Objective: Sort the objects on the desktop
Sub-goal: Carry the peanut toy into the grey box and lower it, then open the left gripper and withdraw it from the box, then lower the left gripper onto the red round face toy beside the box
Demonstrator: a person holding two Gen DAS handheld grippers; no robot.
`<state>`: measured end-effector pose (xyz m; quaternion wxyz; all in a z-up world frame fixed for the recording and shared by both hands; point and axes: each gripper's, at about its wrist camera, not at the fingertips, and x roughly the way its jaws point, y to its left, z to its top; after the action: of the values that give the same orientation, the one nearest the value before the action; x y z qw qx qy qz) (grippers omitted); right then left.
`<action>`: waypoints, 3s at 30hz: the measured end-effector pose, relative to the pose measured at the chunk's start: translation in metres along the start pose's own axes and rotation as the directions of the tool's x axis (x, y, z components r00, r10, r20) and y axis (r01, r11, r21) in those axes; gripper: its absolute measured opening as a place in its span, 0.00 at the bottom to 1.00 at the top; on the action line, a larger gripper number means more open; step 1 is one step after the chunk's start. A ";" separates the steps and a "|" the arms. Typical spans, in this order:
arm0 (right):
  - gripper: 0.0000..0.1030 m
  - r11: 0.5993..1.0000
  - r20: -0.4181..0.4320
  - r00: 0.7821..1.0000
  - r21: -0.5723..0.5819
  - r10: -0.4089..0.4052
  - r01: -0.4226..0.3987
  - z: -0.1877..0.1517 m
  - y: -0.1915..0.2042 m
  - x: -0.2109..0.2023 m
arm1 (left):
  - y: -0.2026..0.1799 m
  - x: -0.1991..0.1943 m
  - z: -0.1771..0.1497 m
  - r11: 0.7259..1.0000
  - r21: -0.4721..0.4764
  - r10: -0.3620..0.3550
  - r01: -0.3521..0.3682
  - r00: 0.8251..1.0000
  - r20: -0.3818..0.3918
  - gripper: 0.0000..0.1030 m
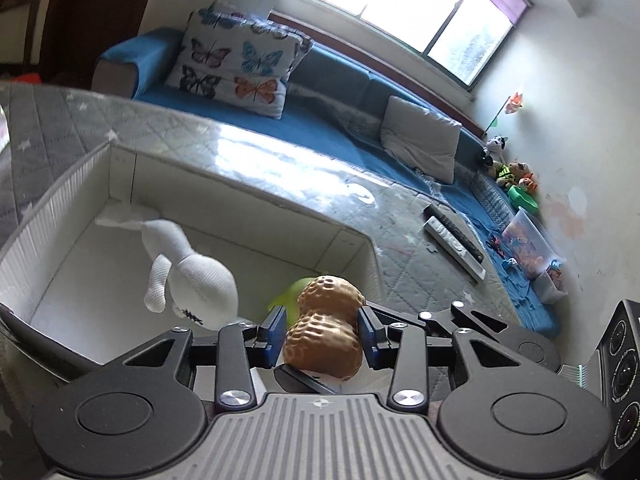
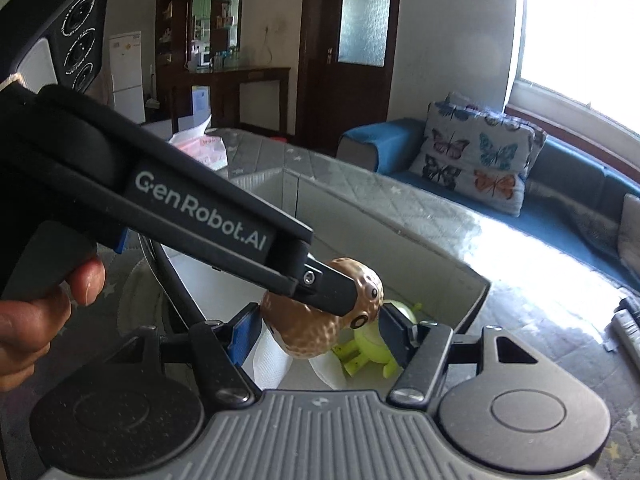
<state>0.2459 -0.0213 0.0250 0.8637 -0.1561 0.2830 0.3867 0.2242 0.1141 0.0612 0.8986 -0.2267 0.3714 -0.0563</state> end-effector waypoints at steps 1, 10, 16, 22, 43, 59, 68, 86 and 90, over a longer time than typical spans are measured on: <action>0.64 1.000 -0.009 1.000 0.002 0.003 -0.003 -0.001 -0.001 0.003 | 0.003 0.003 0.000 1.000 -0.008 -0.002 0.002 1.000 -0.009 0.41; 0.65 0.999 -0.066 0.998 0.028 0.021 -0.019 -0.006 -0.008 0.019 | 0.016 0.023 0.004 0.999 -0.044 -0.022 0.018 0.996 -0.088 0.41; 0.64 0.998 -0.075 0.997 0.060 0.033 -0.028 -0.010 -0.013 0.016 | 0.023 0.034 0.001 0.997 -0.072 -0.022 0.012 0.990 -0.142 0.37; 0.64 0.998 -0.071 0.997 0.064 0.025 -0.021 -0.013 -0.013 0.010 | 0.021 0.039 -0.003 0.998 -0.066 -0.025 0.014 0.986 -0.165 0.36; 0.64 0.993 0.011 1.000 0.117 -0.005 0.004 -0.023 -0.003 -0.035 | -0.006 -0.003 -0.011 1.000 0.025 0.005 -0.003 0.997 -0.075 0.35; 0.65 0.980 0.035 0.998 0.194 -0.044 0.036 -0.062 0.004 -0.083 | -0.012 -0.049 -0.052 0.998 0.057 0.026 -0.025 1.000 -0.016 0.35; 0.65 0.969 0.010 1.000 0.246 -0.028 0.025 -0.091 0.019 -0.091 | -0.008 -0.047 -0.077 0.999 0.034 0.028 -0.026 0.998 -0.052 0.35; 0.65 0.950 0.003 0.999 0.311 -0.038 0.035 -0.104 0.020 -0.087 | -0.014 -0.026 -0.089 1.000 0.020 0.019 -0.017 0.995 -0.101 0.35; 0.65 0.947 0.004 0.999 0.321 -0.036 0.033 -0.104 0.018 -0.084 | -0.013 -0.022 -0.089 1.000 0.009 0.010 -0.009 0.994 -0.110 0.35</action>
<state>0.1480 -0.1091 -0.0070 0.8855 -0.0167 0.3353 0.3212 0.1476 0.0763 0.0259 0.8779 -0.2177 0.4213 -0.0658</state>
